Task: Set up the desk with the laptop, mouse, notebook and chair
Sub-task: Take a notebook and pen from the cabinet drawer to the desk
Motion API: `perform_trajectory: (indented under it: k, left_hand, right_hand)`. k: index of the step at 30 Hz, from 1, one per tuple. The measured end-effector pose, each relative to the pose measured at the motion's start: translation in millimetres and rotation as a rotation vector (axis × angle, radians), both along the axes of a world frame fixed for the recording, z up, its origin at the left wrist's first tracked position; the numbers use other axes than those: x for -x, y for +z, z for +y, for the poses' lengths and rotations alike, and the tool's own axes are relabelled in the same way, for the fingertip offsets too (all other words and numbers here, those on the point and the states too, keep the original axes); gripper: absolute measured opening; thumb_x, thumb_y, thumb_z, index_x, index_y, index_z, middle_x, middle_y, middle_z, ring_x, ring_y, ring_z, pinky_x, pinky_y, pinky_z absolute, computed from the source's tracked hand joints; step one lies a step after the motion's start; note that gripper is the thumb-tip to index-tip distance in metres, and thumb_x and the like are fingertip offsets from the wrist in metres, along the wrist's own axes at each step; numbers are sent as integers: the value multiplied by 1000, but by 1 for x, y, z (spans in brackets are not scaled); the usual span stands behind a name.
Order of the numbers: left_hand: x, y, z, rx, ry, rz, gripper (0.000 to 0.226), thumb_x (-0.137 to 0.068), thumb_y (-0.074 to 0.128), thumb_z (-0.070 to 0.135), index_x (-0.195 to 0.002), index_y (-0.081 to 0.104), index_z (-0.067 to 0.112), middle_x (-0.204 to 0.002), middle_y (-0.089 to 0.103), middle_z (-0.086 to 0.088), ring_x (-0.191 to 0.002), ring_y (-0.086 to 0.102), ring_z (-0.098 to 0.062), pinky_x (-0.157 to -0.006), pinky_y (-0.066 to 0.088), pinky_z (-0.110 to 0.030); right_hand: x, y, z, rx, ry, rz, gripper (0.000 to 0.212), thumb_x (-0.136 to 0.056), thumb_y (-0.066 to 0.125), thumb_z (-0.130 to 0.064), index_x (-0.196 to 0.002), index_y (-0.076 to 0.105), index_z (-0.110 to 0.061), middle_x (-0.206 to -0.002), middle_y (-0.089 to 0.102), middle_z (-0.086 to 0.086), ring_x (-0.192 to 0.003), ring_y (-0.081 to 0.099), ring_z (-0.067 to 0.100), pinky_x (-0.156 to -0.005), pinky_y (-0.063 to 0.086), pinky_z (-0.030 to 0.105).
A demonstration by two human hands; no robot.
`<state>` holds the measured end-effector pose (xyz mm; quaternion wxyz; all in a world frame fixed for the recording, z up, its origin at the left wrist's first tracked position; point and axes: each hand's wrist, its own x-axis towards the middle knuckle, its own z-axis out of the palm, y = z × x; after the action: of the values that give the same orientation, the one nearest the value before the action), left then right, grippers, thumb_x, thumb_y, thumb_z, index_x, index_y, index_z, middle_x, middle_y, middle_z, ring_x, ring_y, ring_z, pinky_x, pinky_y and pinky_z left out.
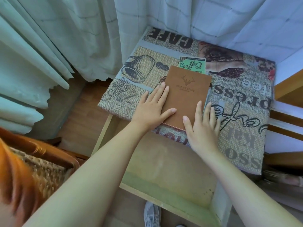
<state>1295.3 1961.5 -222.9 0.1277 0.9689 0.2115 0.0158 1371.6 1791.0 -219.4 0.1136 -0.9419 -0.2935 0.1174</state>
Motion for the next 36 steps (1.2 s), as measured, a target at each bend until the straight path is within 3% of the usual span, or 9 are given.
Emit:
perform_trajectory:
  k: [3, 7, 12, 15, 19, 24, 32, 36]
  left_hand:
    - [1, -1, -2, -49, 8, 4, 73, -94, 25, 62, -153, 7, 21, -161, 2, 3, -147, 8, -13, -116, 12, -38]
    - [15, -6, -14, -76, -1, -14, 71, -93, 17, 58, -152, 16, 17, -161, 11, -1, -144, 22, -17, -111, 25, -38]
    - [65, -17, -40, -106, -28, -64, 67, -96, 27, 52, -151, 21, 14, -159, 17, -3, -146, 17, -16, -114, 19, -35]
    - [101, -20, -54, -135, -27, -41, 66, -97, 30, 52, -151, 19, 15, -160, 15, -1, -146, 14, -12, -116, 16, -37]
    - [144, -31, -72, -88, -118, 60, 79, -93, 31, 63, -153, 10, 16, -161, 8, 1, -147, 6, -12, -118, 14, -43]
    - [178, -48, -87, -88, -332, 197, 113, -71, 39, 86, -153, 8, 15, -161, 6, 1, -147, 4, -13, -119, 5, -42]
    - [172, -49, -86, -199, -527, 80, 116, -65, 52, 83, -149, 24, 8, -156, 27, -6, -144, 24, -18, -114, 18, -44]
    - [156, -42, -86, -335, -742, 64, 99, -62, 56, 77, -133, 50, 7, -140, 52, -10, -129, 48, -22, -105, 24, -46]
  right_hand:
    - [0, 1, 2, 39, 7, -17, 74, -93, 15, -60, -151, -5, -19, -159, -11, 11, -145, -12, 24, -114, -4, 55]
    - [10, 6, 2, 41, 176, -169, 67, -97, 23, -51, -150, 14, -13, -160, 1, 10, -147, -2, 25, -114, 0, 55]
    - [44, 1, -2, 24, 439, -186, 63, -97, 33, -41, -148, 20, -5, -158, 13, 10, -146, 14, 24, -116, 12, 48]
    - [62, -3, -7, 38, 464, -211, 68, -95, 43, -37, -148, 18, -2, -158, 13, 14, -145, 15, 28, -115, 14, 49]
    - [75, -5, -11, 88, 470, -249, 79, -89, 55, -34, -148, 14, 0, -158, 8, 17, -145, 12, 32, -114, 13, 52]
    - [85, -9, -12, 126, 455, -269, 86, -83, 62, -35, -147, 17, 1, -157, 9, 19, -145, 11, 34, -113, 15, 56]
    - [84, -9, -14, 152, 476, -281, 86, -83, 60, -34, -148, 14, 0, -158, 6, 18, -145, 8, 33, -114, 15, 56]
    - [82, -7, -16, 143, 493, -281, 83, -85, 59, -32, -149, 14, -2, -158, 7, 16, -146, 9, 31, -115, 13, 52]
